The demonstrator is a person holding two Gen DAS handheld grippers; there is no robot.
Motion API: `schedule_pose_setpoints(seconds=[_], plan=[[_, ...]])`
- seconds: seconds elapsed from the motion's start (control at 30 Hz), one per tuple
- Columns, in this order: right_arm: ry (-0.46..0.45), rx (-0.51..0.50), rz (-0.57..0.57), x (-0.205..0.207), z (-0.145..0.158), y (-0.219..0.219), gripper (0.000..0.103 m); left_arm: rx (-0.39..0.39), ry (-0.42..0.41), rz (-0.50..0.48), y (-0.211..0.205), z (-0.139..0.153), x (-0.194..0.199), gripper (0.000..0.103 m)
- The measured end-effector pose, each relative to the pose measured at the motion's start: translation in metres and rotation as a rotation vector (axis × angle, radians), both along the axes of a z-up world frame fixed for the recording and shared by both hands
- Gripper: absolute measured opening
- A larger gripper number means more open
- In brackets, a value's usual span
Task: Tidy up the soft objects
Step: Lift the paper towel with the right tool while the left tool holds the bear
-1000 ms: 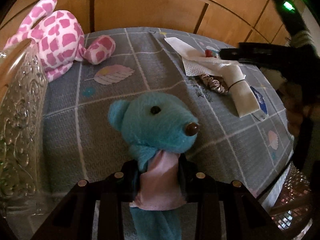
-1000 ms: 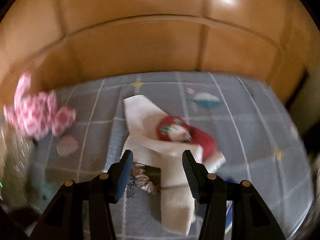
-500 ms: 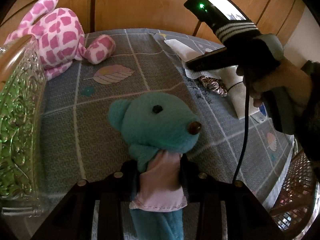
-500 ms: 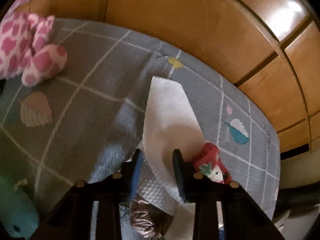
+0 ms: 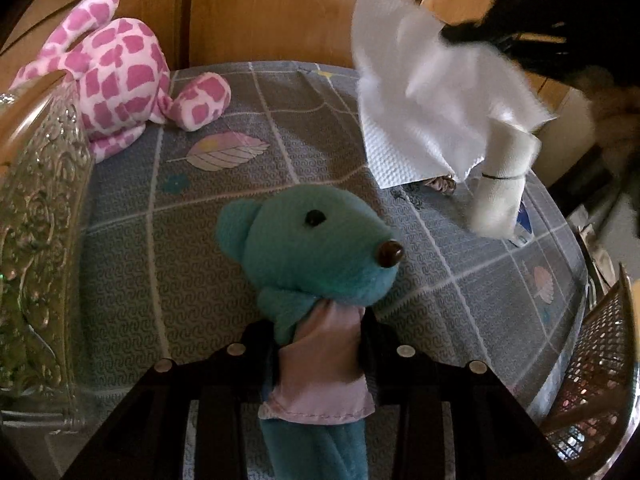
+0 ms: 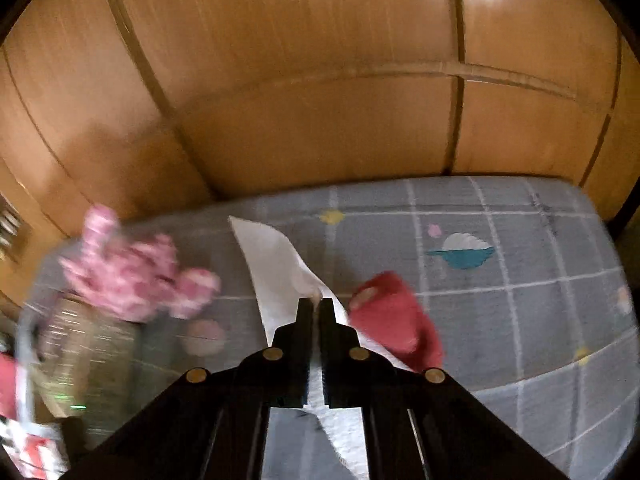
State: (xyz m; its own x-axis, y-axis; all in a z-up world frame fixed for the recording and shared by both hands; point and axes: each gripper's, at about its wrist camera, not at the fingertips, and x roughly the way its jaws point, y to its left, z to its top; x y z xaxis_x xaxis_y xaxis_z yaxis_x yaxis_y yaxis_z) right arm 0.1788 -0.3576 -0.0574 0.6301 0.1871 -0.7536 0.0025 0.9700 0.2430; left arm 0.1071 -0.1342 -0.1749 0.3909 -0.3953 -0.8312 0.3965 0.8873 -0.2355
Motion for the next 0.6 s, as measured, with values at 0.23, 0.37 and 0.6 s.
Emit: schedule_pose_setpoints(seconds=[0.23, 0.37, 0.6], plan=[[-0.101, 0.253, 0.108, -0.052, 0.035, -0.002, 0.002, 0.000, -0.004, 0.002, 0.001, -0.002, -0.003, 0.036], [-0.068, 0.296, 0.135, -0.072, 0.031, -0.002, 0.002, 0.002, -0.004, 0.003, 0.002, -0.002, -0.004, 0.036], [0.246, 0.179, 0.079, -0.075, -0.051, 0.016, 0.003, 0.007, -0.007, 0.006, -0.001, -0.001, -0.005, 0.036]])
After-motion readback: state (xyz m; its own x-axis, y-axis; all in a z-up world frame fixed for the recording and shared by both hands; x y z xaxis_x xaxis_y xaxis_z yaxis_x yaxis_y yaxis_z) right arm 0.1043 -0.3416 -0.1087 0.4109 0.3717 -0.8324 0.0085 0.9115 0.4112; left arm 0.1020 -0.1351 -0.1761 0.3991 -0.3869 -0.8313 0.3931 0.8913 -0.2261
